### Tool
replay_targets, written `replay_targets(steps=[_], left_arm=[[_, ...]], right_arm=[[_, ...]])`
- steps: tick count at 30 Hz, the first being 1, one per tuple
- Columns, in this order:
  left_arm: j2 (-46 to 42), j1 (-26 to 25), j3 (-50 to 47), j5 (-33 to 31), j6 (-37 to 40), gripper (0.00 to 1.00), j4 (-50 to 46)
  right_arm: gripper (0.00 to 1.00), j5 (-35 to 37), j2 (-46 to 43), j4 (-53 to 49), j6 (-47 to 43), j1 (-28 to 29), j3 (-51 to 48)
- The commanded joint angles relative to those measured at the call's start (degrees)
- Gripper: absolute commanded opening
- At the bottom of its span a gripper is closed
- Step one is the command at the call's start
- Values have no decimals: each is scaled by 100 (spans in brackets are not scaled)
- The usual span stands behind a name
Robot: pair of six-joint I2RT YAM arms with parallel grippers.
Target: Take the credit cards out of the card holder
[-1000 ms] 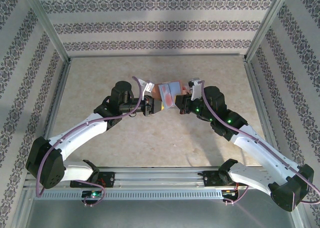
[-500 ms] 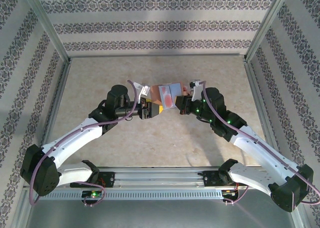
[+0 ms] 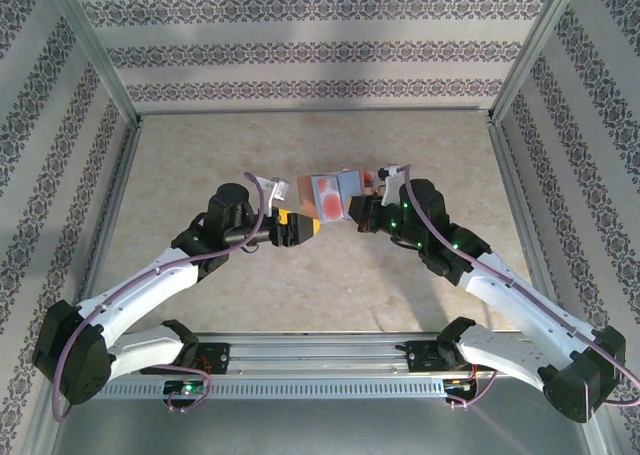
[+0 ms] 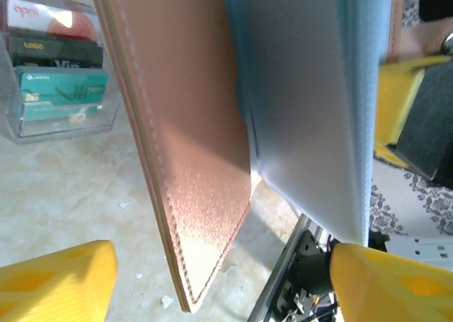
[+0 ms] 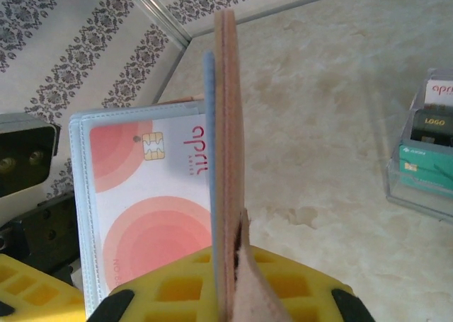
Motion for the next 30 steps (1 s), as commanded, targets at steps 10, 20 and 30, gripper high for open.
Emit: replay_targets(steps=[10, 20, 30], left_arm=[[-1666, 290, -289, -2258, 101, 99, -1554], [-1879, 296, -218, -2851, 273, 99, -1938], [-1597, 296, -278, -2794, 306, 99, -1714]], right_arm=[[0, 290, -109, 337, 583, 516, -227], [0, 712, 425, 686, 1476, 1078, -469], [0, 573, 1517, 1098, 2005, 1288, -606]])
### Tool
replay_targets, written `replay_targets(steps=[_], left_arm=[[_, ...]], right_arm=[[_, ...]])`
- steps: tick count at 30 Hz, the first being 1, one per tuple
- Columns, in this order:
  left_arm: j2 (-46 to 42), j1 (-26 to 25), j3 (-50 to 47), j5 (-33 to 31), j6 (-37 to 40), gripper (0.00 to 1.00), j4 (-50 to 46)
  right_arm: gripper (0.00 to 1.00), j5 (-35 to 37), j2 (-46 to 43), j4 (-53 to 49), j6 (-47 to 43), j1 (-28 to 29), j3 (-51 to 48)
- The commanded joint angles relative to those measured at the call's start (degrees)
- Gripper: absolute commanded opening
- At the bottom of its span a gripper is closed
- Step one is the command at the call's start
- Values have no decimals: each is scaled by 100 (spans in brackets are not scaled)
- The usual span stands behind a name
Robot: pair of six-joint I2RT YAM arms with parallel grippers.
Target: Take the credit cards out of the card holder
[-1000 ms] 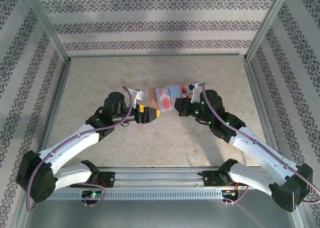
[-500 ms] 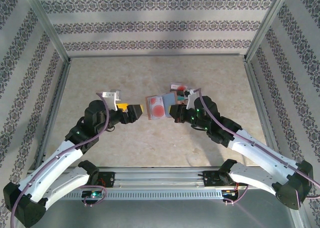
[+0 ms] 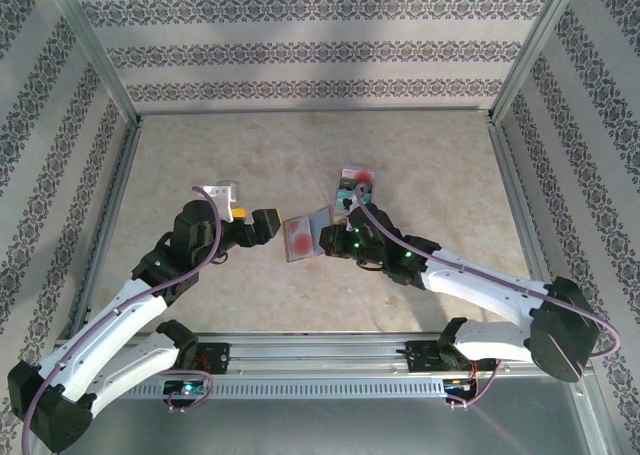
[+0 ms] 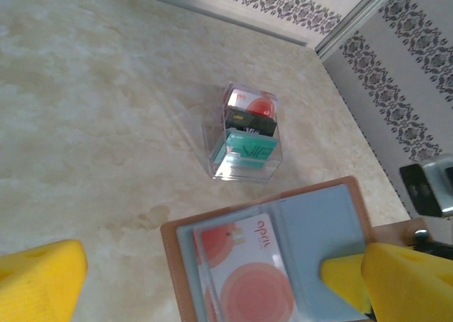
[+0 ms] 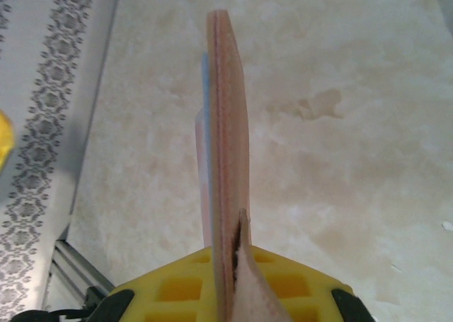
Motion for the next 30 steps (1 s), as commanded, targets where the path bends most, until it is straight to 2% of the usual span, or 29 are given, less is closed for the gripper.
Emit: replay_targets(steps=[1, 20, 25, 30], left_arm=[[72, 67, -80, -32, 112, 99, 59], [342, 71, -491, 317, -47, 99, 929], [446, 66, -491, 290, -51, 99, 928], [496, 71, -508, 253, -36, 99, 923]], right_arm=[[0, 36, 215, 432, 313, 77, -58], [0, 214, 914, 821, 961, -8, -751], [17, 197, 901, 798, 1053, -69, -912], [23, 195, 796, 718, 1013, -216, -1042]])
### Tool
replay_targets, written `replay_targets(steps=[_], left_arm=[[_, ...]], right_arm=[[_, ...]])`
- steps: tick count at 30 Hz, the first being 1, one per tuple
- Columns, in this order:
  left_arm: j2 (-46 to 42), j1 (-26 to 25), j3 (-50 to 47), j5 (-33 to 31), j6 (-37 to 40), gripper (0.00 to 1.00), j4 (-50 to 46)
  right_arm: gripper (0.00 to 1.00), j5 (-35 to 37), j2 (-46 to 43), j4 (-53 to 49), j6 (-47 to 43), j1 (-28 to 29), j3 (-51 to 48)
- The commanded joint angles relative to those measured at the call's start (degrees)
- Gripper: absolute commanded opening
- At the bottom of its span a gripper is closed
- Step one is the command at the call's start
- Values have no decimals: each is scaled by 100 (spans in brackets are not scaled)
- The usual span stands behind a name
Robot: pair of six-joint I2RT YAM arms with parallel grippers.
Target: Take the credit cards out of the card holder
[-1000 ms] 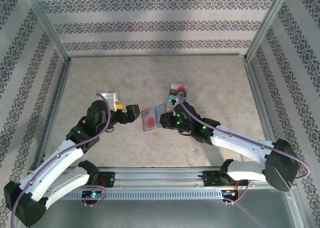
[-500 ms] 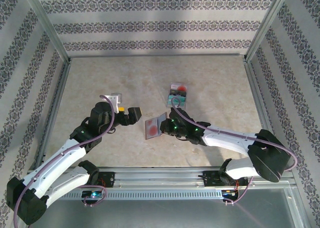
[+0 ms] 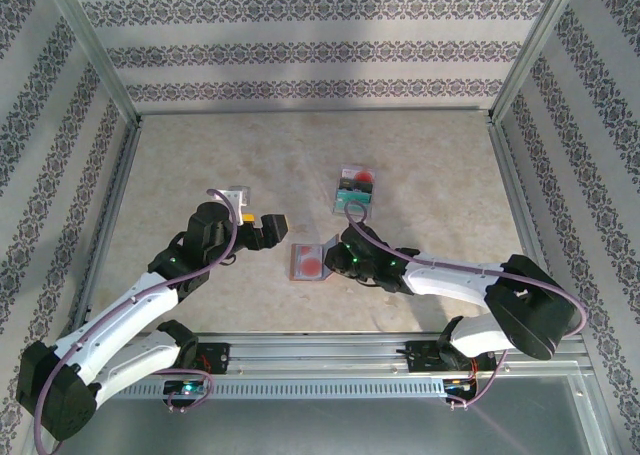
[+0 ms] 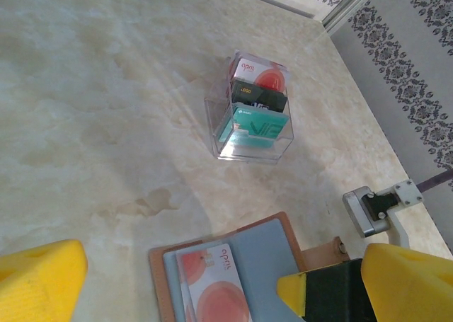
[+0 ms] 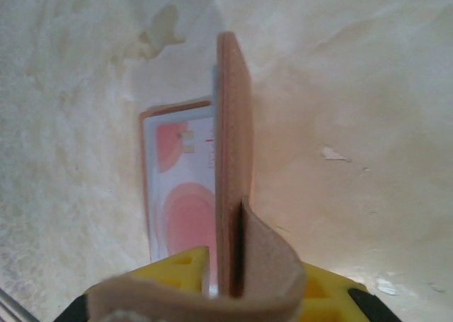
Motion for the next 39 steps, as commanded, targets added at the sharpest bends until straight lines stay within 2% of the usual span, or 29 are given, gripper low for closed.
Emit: replay_targets(steps=[1, 2, 7, 20, 23, 26, 27, 31, 35, 39], left_arm=[[40, 71, -51, 11, -29, 99, 208], [67, 67, -43, 33, -34, 99, 208], [167, 68, 5, 115, -42, 99, 233], [446, 64, 33, 304, -51, 99, 267], [490, 71, 20, 268, -43, 100, 179], [581, 71, -3, 285, -39, 93, 114], [617, 71, -2, 306, -17, 90, 68], [759, 61, 32, 302, 15, 79, -160], [911, -13, 9, 370, 6, 72, -247], [1111, -183, -76, 399, -141, 67, -106]], right_arm=[[23, 98, -93, 78, -11, -111, -95], [22, 99, -87, 73, -55, -138, -95], [5, 3, 61, 153, -72, -233, -57], [2, 55, 424, 1089, -75, -327, -17], [8, 33, 448, 1073, -116, -349, -39], [27, 19, 420, 953, -120, -383, -92], [30, 11, 382, 927, -127, -405, -120], [38, 116, 89, 649, -239, -454, -214], [48, 526, -435, -185, -381, -502, -216], [51, 991, -1069, -1013, -530, -611, -292]])
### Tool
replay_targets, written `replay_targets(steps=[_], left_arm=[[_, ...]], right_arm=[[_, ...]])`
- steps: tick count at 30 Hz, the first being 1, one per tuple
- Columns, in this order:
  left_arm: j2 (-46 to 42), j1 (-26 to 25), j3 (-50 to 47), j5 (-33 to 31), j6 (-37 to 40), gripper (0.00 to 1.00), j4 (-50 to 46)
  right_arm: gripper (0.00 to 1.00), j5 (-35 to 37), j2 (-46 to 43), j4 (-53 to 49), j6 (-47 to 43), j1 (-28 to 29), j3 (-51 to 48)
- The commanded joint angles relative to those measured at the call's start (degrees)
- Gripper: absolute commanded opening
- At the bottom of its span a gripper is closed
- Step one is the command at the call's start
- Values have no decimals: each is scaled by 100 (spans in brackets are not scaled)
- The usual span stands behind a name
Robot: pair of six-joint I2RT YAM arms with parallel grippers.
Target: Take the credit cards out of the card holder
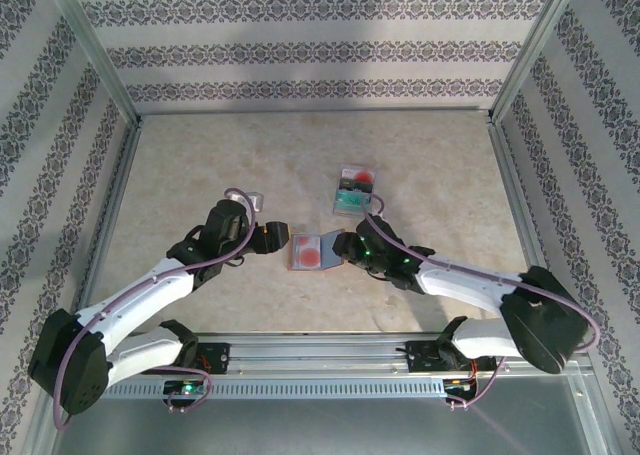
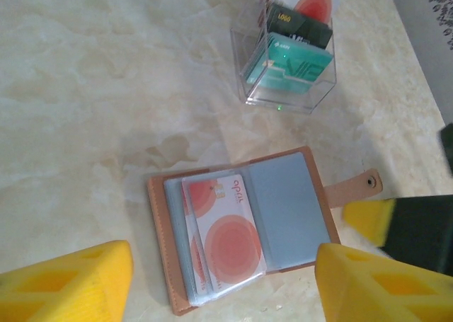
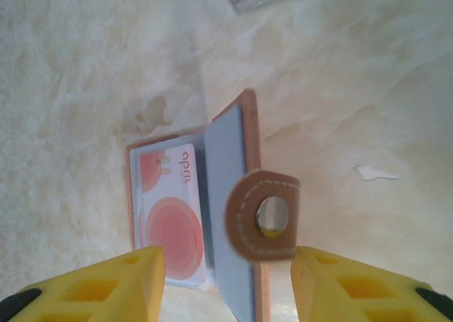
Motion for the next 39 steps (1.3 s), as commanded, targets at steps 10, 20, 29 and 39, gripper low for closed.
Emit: replay_targets(steps=[10, 20, 29, 39], left_arm=[[1090, -722, -12, 64, -410, 55, 599], [1762, -800, 34, -104, -633, 46, 974], [2177, -800, 2, 69, -790, 33, 1713], [2606, -791, 103, 76, -779, 29, 1774]], right_arm=[[44, 853, -1620, -1554, -566, -251, -210], [36, 79, -319, -1212, -1092, 99, 818], [30, -686, 999, -665, -1191, 152, 1483], [26, -1424, 1529, 99, -784, -228, 1098]])
